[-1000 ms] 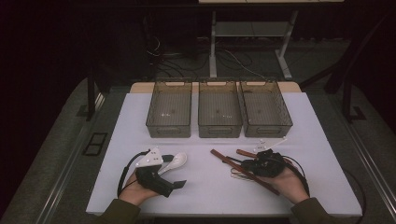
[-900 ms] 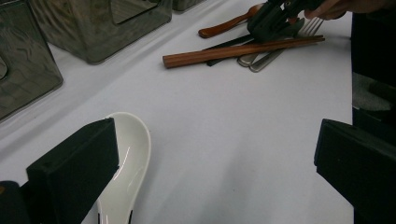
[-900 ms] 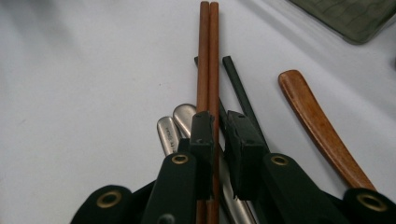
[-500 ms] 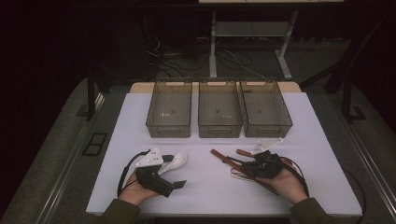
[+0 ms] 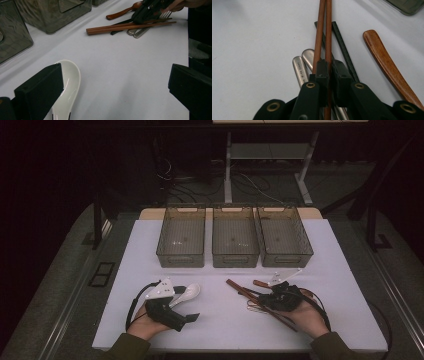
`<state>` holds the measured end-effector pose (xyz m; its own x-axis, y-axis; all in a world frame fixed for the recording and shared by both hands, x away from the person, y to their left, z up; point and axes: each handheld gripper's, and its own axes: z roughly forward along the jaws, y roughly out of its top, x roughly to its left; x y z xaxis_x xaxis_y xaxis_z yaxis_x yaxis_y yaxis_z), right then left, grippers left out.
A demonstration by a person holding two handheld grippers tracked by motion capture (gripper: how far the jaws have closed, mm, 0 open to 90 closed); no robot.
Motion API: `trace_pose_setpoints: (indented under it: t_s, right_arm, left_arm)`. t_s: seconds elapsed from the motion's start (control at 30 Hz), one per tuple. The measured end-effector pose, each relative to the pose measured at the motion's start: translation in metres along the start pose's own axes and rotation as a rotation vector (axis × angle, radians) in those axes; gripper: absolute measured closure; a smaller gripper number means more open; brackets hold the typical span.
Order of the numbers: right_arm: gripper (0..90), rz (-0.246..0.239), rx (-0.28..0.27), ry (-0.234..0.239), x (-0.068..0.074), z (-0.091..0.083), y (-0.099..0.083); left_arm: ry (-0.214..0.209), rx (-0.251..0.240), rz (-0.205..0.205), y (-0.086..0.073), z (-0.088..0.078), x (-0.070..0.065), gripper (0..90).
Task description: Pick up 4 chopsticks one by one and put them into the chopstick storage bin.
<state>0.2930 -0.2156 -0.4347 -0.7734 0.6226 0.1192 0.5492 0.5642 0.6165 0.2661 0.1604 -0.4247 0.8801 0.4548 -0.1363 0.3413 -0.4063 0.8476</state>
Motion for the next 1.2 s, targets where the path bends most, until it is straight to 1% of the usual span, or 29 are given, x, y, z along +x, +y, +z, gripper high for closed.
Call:
trace_pose_setpoints:
  t_s: [0.57, 0.73, 1.07, 1.2]
  right_arm:
    - [84.4, -0.001, 0.002, 0.001, 0.0001, -0.0002, 0.0001]
    - [84.5, 0.001, -0.014, 0.001, -0.0005, -0.0024, 0.0005]
    - [84.6, 0.007, -0.027, -0.003, -0.0018, -0.0056, 0.0005]
    - [84.6, 0.010, -0.043, -0.005, -0.0024, -0.0086, 0.0009]
  left_arm:
    - [0.001, 0.001, 0.000, 0.0000, 0.0001, 0.0000, 0.0]
    - [0.001, 0.001, 0.002, 0.0000, 0.0000, 0.0000, 0.0]
    - [0.001, 0.002, 0.004, 0.0001, 0.0000, 0.0000, 0.0]
    - [0.001, 0.002, 0.002, -0.0001, 0.0002, 0.0000, 0.0]
